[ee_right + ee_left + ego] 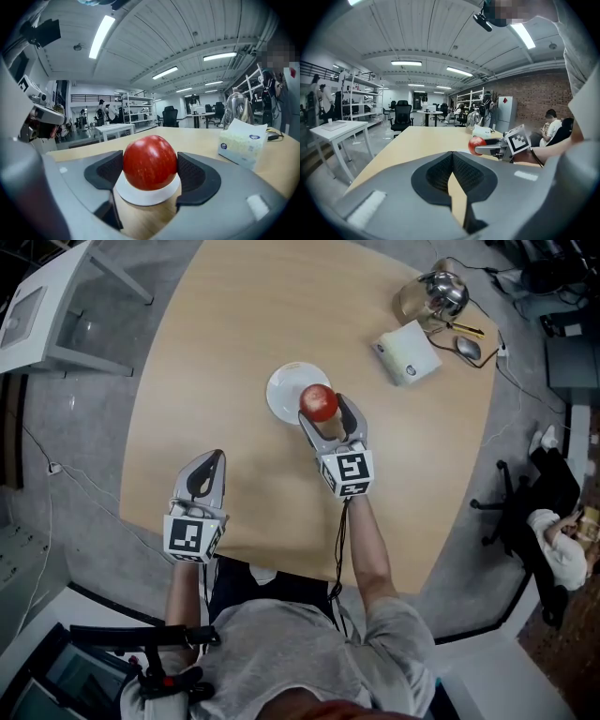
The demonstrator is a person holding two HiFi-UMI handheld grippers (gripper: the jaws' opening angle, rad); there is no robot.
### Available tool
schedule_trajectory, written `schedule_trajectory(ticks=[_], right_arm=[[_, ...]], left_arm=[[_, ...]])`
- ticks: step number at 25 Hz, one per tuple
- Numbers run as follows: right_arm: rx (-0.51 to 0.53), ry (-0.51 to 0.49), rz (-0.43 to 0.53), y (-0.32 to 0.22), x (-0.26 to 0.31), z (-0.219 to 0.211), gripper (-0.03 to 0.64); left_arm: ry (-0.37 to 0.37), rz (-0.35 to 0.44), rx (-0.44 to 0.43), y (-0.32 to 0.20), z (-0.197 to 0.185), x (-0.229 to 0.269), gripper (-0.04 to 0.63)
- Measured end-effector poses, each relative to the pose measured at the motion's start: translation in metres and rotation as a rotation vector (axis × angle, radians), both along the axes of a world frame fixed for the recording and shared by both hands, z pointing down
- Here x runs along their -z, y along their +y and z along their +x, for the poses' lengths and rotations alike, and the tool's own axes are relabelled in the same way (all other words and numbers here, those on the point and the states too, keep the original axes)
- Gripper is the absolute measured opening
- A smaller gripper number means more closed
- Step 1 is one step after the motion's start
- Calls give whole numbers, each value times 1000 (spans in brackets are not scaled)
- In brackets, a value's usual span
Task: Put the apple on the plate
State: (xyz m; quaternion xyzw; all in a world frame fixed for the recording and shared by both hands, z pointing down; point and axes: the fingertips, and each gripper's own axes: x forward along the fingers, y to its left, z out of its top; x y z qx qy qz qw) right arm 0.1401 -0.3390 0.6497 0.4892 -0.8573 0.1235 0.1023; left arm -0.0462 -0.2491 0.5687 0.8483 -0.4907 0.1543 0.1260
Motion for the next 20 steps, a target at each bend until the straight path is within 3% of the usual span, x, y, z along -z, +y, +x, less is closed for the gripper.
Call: schedule_trajectory(ticks=[20], right_arm=[[38, -1, -43, -19, -31, -23, 368]], left_arm=[[4, -50, 14, 6, -3, -23, 18]])
